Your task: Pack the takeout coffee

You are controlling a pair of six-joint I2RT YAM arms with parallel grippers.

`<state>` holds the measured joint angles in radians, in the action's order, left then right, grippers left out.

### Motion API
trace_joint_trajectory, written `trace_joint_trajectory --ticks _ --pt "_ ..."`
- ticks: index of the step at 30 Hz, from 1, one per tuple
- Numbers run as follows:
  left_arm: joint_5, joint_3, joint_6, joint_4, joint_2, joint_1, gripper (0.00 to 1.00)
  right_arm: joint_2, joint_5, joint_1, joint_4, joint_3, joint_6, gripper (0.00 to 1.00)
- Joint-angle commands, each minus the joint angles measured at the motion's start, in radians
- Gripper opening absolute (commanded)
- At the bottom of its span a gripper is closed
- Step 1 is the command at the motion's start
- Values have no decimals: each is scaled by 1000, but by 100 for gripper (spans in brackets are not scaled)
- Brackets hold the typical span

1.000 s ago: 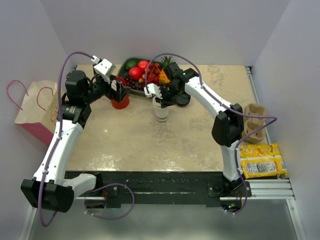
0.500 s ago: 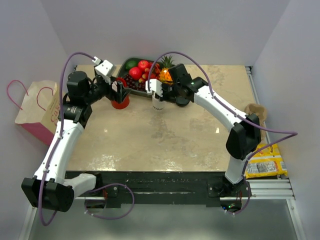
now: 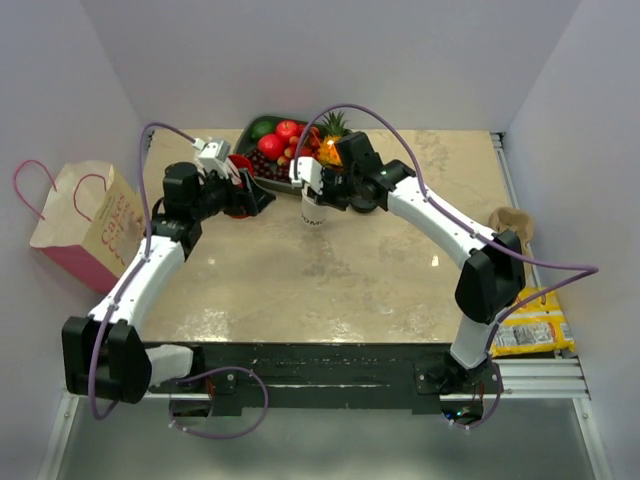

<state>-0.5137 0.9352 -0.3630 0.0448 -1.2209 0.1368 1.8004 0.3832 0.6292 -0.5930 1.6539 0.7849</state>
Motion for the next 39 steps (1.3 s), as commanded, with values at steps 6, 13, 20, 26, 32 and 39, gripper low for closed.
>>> trace_joint_trajectory --ticks 6,13,20,26,32,39 --pt "-108 62 -136 -226 -212 64 91 54 -73 13 -31 105 -39 0" --pt "-216 105 -230 -336 -365 69 91 39 -115 15 18 78 -53 0" --pt "-273 145 -284 -387 -459 69 90 60 -141 13 12 99 -72 0" --pt "-256 149 -312 -401 -506 66 86 74 -144 13 13 110 -87 0" --pt "-289 148 -379 -477 -565 64 86 77 -148 13 6 115 -75 0" --pt "-292 165 -399 -490 -609 64 86 86 -145 15 5 124 -81 0"
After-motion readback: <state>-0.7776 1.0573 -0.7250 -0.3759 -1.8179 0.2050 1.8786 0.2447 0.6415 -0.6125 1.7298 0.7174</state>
